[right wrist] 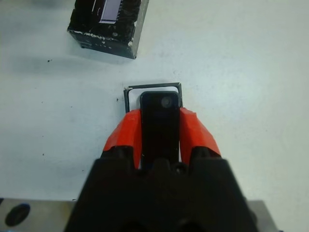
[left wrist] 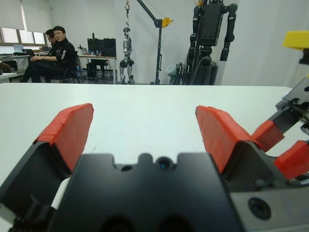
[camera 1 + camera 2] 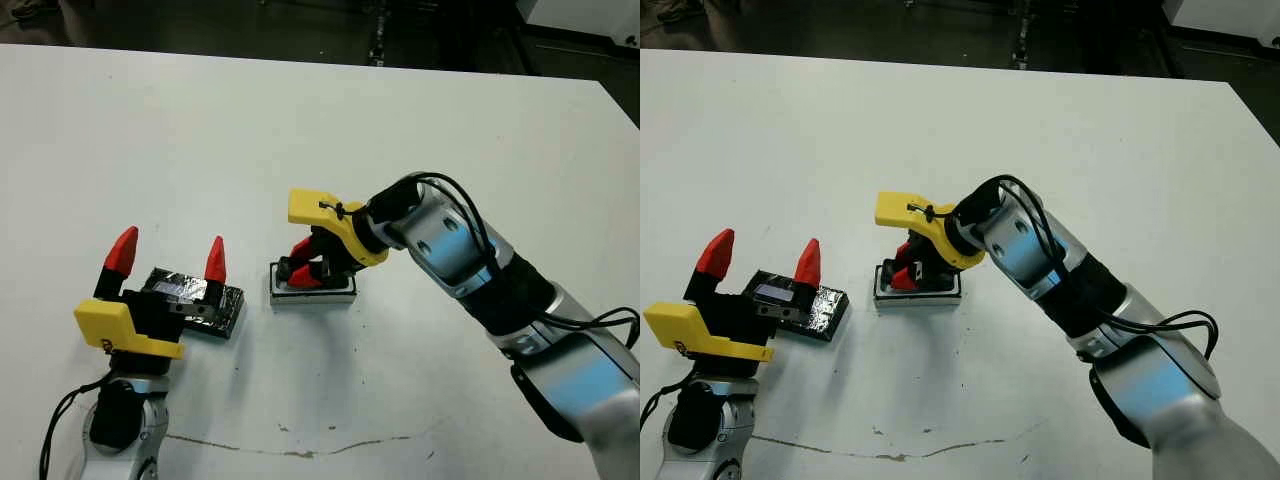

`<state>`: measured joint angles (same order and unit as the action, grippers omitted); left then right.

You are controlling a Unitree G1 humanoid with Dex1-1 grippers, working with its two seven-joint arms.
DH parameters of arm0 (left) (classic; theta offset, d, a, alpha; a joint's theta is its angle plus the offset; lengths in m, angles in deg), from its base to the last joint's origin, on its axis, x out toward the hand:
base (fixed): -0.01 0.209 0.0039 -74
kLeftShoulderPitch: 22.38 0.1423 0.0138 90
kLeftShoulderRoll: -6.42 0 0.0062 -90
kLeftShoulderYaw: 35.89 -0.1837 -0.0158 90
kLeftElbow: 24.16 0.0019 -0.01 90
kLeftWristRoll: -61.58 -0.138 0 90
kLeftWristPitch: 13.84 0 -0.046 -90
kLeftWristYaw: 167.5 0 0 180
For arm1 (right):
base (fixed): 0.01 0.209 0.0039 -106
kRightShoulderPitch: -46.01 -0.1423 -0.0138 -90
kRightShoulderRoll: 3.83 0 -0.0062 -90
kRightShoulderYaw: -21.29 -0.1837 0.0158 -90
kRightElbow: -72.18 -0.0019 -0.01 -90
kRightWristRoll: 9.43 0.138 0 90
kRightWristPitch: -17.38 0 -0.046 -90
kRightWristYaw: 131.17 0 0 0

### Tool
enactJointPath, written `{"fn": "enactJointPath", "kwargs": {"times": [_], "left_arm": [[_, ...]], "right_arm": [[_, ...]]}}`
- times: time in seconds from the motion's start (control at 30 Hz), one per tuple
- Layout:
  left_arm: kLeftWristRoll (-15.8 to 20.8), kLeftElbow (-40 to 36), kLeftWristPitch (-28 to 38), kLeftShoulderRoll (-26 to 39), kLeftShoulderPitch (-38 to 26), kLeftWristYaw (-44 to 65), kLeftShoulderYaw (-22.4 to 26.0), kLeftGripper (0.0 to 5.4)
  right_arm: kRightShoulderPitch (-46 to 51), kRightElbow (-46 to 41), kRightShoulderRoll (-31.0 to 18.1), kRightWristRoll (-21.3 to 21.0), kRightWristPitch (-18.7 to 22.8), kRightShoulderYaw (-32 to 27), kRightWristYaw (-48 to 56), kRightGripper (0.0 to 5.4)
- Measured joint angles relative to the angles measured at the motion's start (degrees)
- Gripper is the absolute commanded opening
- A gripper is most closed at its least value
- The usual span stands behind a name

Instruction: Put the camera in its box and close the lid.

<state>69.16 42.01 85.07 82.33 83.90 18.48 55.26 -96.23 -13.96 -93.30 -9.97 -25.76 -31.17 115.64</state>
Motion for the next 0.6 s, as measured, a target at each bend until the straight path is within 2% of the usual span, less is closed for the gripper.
{"fn": "enactJointPath", "kwargs": {"times": [0.6], "left_arm": [[0.0, -0.12, -0.01, -0.04, 0.57, -0.05, -0.13, 5.4]], "right_arm": [[0.43, -0.27, -0.11, 0.41, 0.94, 0.23, -1.26, 1.66]]}}
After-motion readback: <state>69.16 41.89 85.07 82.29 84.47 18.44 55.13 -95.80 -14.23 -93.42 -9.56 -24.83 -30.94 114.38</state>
